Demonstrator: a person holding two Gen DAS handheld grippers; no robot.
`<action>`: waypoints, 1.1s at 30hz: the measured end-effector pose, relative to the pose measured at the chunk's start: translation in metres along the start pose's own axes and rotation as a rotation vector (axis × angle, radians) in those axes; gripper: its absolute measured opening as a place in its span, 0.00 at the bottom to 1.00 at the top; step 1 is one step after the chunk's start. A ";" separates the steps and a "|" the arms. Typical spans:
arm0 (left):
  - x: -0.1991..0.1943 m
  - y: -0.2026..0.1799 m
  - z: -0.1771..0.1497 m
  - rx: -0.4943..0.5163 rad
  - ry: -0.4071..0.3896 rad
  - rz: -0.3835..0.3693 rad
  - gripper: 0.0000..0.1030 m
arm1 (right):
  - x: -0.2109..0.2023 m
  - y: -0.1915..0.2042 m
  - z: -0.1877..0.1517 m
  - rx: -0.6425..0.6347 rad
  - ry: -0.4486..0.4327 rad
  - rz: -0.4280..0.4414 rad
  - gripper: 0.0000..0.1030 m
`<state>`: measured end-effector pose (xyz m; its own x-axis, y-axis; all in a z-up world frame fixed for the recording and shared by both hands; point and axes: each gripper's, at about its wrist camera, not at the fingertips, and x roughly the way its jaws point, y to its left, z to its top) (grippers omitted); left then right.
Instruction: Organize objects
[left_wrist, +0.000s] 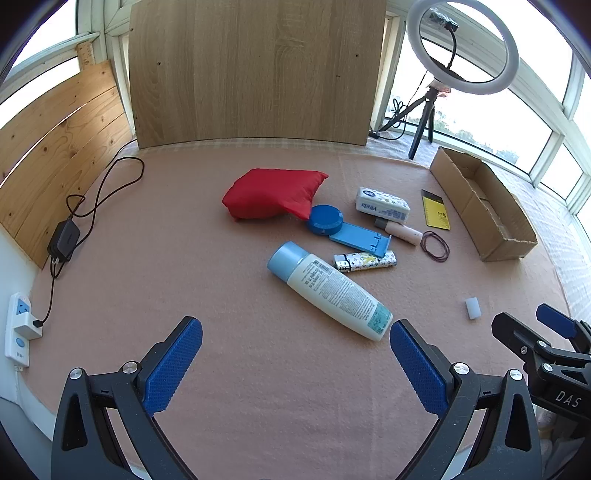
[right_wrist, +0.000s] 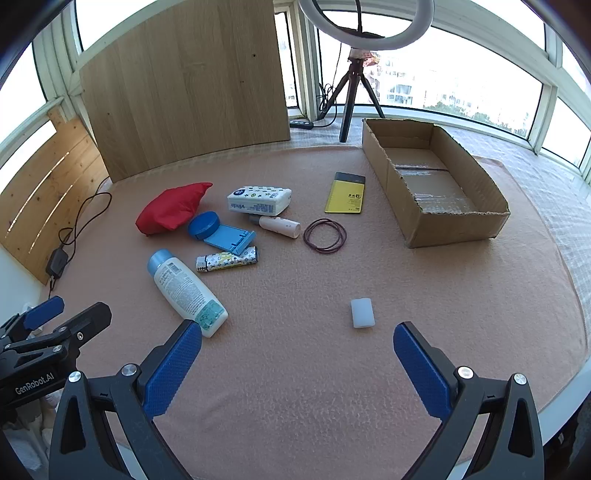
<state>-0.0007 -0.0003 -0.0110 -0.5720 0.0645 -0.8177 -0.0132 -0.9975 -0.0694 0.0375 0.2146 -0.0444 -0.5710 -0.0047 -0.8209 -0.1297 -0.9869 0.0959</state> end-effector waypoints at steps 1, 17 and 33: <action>0.000 0.000 0.000 0.000 0.000 -0.001 1.00 | 0.001 0.000 0.000 0.001 0.001 0.001 1.00; 0.003 0.000 0.002 0.003 0.004 0.003 1.00 | 0.006 0.001 0.005 0.003 0.017 0.010 1.00; 0.007 0.002 0.004 -0.002 0.008 0.004 1.00 | 0.011 0.002 0.008 0.002 0.031 0.022 1.00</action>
<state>-0.0076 -0.0016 -0.0148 -0.5657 0.0610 -0.8224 -0.0095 -0.9977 -0.0674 0.0248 0.2134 -0.0487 -0.5481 -0.0314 -0.8358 -0.1194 -0.9861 0.1153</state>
